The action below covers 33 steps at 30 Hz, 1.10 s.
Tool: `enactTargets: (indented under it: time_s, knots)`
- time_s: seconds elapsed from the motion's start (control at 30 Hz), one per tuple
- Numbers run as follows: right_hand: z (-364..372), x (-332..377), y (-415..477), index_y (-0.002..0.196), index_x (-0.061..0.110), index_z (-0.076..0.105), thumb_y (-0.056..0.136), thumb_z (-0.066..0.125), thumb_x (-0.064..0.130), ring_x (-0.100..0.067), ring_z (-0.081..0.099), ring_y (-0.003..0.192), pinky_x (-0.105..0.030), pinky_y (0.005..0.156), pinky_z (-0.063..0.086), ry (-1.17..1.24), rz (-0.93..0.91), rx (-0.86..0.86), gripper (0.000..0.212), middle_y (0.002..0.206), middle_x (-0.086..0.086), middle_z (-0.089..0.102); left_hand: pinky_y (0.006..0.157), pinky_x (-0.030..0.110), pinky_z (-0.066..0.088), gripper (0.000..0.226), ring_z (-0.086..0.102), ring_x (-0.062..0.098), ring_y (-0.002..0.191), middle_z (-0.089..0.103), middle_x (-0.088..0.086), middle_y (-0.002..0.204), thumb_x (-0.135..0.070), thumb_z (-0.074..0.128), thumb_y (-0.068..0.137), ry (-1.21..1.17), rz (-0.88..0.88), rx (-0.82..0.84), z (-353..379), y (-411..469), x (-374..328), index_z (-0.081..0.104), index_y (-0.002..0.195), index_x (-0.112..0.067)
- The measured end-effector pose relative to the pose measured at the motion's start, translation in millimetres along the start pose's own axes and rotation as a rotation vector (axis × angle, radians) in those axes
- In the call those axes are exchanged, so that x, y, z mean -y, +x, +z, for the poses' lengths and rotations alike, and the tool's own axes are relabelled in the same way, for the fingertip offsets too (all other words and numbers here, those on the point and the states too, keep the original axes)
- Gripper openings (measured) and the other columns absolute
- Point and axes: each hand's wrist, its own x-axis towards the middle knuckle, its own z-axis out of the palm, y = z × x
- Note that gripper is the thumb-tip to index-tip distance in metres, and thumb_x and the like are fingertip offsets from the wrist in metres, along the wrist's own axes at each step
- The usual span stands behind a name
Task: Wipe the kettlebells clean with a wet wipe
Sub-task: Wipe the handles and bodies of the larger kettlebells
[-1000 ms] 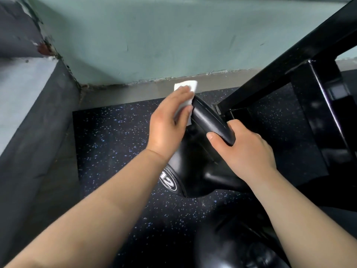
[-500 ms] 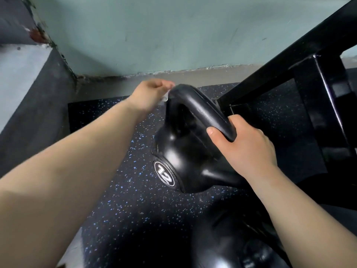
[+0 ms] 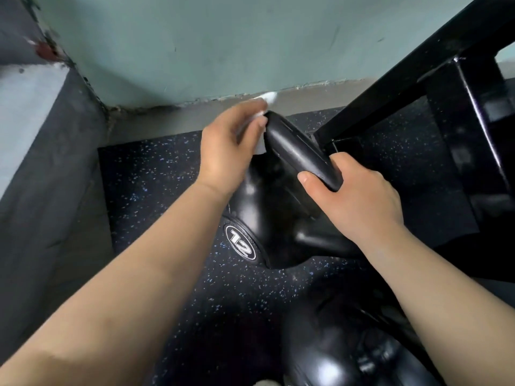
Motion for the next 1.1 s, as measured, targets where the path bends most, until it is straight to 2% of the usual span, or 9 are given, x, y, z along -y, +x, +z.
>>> enactTargets:
  time_s: [0.1, 0.2, 0.43, 0.53, 0.63, 0.77, 0.83, 0.97, 1.1]
  knots:
    - [1.0, 0.0, -0.8, 0.096, 0.020, 0.048, 0.077, 0.040, 0.060, -0.026, 0.052, 0.074, -0.032, 0.067, 0.033, -0.004, -0.002, -0.017, 0.044, 0.075, -0.001, 0.059, 0.074, 0.008, 0.041, 0.020, 0.059, 0.008, 0.089, 0.062, -0.003, 0.093, -0.011, 0.050, 0.088, 0.096, -0.254, -0.150, 3.5, 4.2, 20.7, 0.064, 0.102, -0.008]
    - [0.6, 1.1, -1.2, 0.097, 0.020, 0.049, 0.078, 0.041, 0.059, -0.027, 0.054, 0.075, -0.032, 0.067, 0.035, -0.008, -0.003, -0.017, 0.045, 0.077, -0.003, 0.061, 0.072, 0.020, 0.039, 0.021, 0.060, 0.022, 0.097, 0.068, 0.007, 0.100, -0.012, 0.048, 0.088, 0.257, -0.484, -0.055, 5.1, -9.4, 54.8, 0.067, 0.099, -0.010]
    - [-0.4, 1.4, -2.1, 0.090, 0.021, 0.047, 0.079, 0.041, 0.059, -0.023, 0.050, 0.068, -0.031, 0.064, 0.031, 0.005, 0.004, 0.007, 0.040, 0.066, 0.005, 0.053, 0.066, -0.003, 0.038, 0.013, 0.054, -0.009, 0.069, 0.062, -0.005, 0.088, -0.010, 0.058, 0.083, 0.072, -0.431, -0.261, 7.6, -40.0, 44.4, 0.067, 0.093, -0.010]
    - [-0.5, 0.2, -1.7, 0.087, 0.020, 0.047, 0.078, 0.041, 0.059, -0.020, 0.049, 0.064, -0.031, 0.062, 0.030, 0.016, 0.002, 0.006, 0.040, 0.064, 0.006, 0.052, 0.081, -0.006, 0.034, 0.019, 0.051, -0.013, 0.088, 0.056, -0.011, 0.103, -0.003, 0.060, 0.081, 0.090, -0.226, -0.282, 19.0, -48.7, 30.4, 0.065, 0.099, -0.009]
    - [0.5, -0.9, -1.7, 0.088, 0.021, 0.046, 0.079, 0.041, 0.059, -0.022, 0.049, 0.067, -0.031, 0.064, 0.031, 0.012, -0.003, 0.004, 0.039, 0.064, 0.007, 0.051, 0.087, -0.004, 0.028, 0.021, 0.039, -0.011, 0.095, 0.051, -0.009, 0.107, -0.004, 0.049, 0.085, 0.329, 0.045, -0.027, 16.5, -56.9, 43.0, 0.062, 0.101, -0.007]
    - [1.5, -0.8, -1.3, 0.087, 0.022, 0.045, 0.079, 0.042, 0.060, -0.021, 0.046, 0.070, -0.030, 0.065, 0.029, 0.015, 0.001, 0.000, 0.038, 0.064, 0.009, 0.048, 0.083, 0.029, 0.047, 0.027, 0.056, 0.013, 0.101, 0.070, 0.009, 0.104, -0.013, 0.043, 0.081, 0.664, 0.342, 0.284, 19.5, -56.8, 61.0, 0.065, 0.096, -0.011]
    - [1.6, -1.5, -0.9, 0.091, 0.023, 0.047, 0.078, 0.042, 0.060, -0.021, 0.047, 0.071, -0.030, 0.066, 0.029, 0.021, 0.002, -0.004, 0.039, 0.068, 0.007, 0.052, 0.064, 0.032, 0.056, 0.027, 0.067, 0.026, 0.093, 0.072, 0.013, 0.096, -0.012, 0.045, 0.078, 0.808, 0.455, 0.315, 24.8, -42.3, 52.4, 0.068, 0.091, -0.004]
    - [1.2, -1.2, -0.8, 0.093, 0.022, 0.049, 0.079, 0.043, 0.059, -0.022, 0.050, 0.074, -0.030, 0.066, 0.031, 0.030, 0.005, -0.009, 0.040, 0.077, 0.003, 0.058, 0.073, 0.039, 0.043, 0.027, 0.055, 0.032, 0.107, 0.062, 0.013, 0.112, -0.006, 0.038, 0.088, 1.063, 0.277, 0.585, 37.0, -23.1, 17.3, 0.057, 0.109, -0.004]
    - [0.8, -1.7, -0.5, 0.094, 0.020, 0.047, 0.079, 0.041, 0.060, -0.024, 0.050, 0.078, -0.032, 0.068, 0.034, 0.022, -0.007, 0.012, 0.042, 0.083, 0.000, 0.059, 0.073, 0.032, 0.036, 0.024, 0.057, 0.032, 0.102, 0.065, 0.013, 0.109, -0.014, 0.045, 0.090, 0.869, 0.068, 0.556, 24.6, -43.4, 14.1, 0.062, 0.107, -0.015]
